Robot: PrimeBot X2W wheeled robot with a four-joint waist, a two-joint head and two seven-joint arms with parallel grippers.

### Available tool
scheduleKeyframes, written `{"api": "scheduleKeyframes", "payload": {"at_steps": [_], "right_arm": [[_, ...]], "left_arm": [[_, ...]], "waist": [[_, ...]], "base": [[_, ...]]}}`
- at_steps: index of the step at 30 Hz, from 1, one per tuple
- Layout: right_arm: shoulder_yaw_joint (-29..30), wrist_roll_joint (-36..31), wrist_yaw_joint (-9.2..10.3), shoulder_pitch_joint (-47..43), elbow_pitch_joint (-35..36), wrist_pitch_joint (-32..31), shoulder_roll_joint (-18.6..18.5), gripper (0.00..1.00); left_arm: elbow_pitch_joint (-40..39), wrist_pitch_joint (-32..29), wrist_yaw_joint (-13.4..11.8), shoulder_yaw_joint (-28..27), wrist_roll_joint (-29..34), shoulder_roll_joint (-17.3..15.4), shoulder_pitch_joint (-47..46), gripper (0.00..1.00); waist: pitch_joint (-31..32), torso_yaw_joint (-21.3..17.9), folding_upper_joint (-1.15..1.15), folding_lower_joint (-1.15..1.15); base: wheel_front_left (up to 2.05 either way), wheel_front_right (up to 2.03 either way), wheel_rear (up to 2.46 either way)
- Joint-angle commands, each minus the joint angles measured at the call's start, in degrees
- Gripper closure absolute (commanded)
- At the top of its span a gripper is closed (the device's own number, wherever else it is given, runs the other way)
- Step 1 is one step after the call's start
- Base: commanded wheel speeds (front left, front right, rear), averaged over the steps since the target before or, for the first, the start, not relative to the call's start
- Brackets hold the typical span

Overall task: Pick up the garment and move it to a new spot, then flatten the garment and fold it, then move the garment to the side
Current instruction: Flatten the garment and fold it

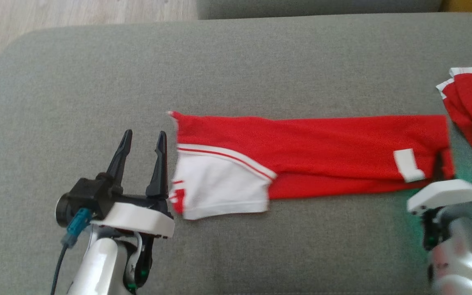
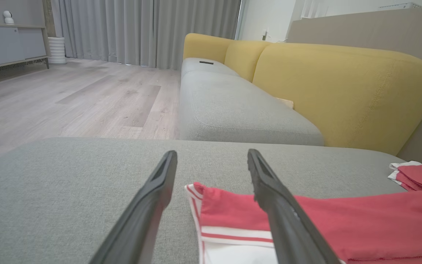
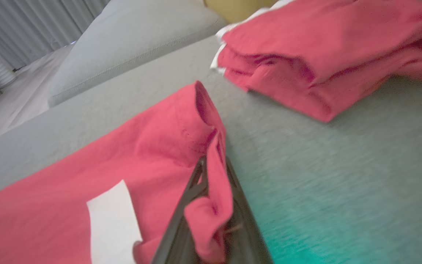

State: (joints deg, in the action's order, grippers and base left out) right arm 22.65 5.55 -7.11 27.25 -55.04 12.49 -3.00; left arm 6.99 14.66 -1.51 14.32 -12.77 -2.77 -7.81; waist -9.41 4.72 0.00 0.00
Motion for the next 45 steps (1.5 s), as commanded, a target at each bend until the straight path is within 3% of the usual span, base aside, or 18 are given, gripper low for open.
{"api": "scheduleKeyframes", "payload": {"at_steps": [1, 5, 8, 18, 23, 45], "right_arm": [[1.00, -1.67, -0.37, 0.18, 2.97, 0.93, -1.42, 1.00], [5.01, -4.76, -0.37, 0.29, 6.93, 0.03, -0.91, 1.00], [3.15, -4.91, -0.37, 0.46, 9.63, -1.40, -0.09, 1.00], [-23.68, 17.01, -0.37, -1.00, 15.74, -2.20, 0.11, 1.00], [-33.17, 23.77, -0.37, -1.67, 18.58, -2.70, 0.12, 1.00], [-57.09, 41.95, -0.37, 2.35, 9.88, 0.18, 0.12, 1.00]], "left_arm": [[-1.71, 0.34, -0.14, -1.87, -0.42, -0.11, -1.82, 0.00], [-1.83, 0.34, -0.23, -2.02, -0.84, -0.11, -1.30, 0.00], [-1.80, 0.34, -0.36, -1.84, -1.24, -0.11, -0.80, 0.00], [-1.34, 0.34, -0.33, -1.25, -1.71, -0.11, -0.09, 0.00], [-1.25, 0.34, -0.48, -0.76, -2.52, -0.11, 0.21, 0.00], [-0.88, 0.34, -0.80, 0.72, -3.23, -0.10, 0.60, 0.00]], "waist": [[0.52, -0.13, 0.00, 0.00], [1.57, -0.19, 0.00, 0.00], [2.33, -0.08, 0.00, 0.00], [4.49, 2.24, 0.00, 0.00], [4.80, 4.45, 0.00, 0.00], [4.33, 13.22, 0.00, 0.00]], "base": [[0.00, 0.00, 0.00], [0.00, 0.00, 0.00], [0.00, 0.00, 0.00], [0.00, 0.00, 0.00], [0.00, 0.00, 0.00], [0.00, 0.00, 0.00]]}}
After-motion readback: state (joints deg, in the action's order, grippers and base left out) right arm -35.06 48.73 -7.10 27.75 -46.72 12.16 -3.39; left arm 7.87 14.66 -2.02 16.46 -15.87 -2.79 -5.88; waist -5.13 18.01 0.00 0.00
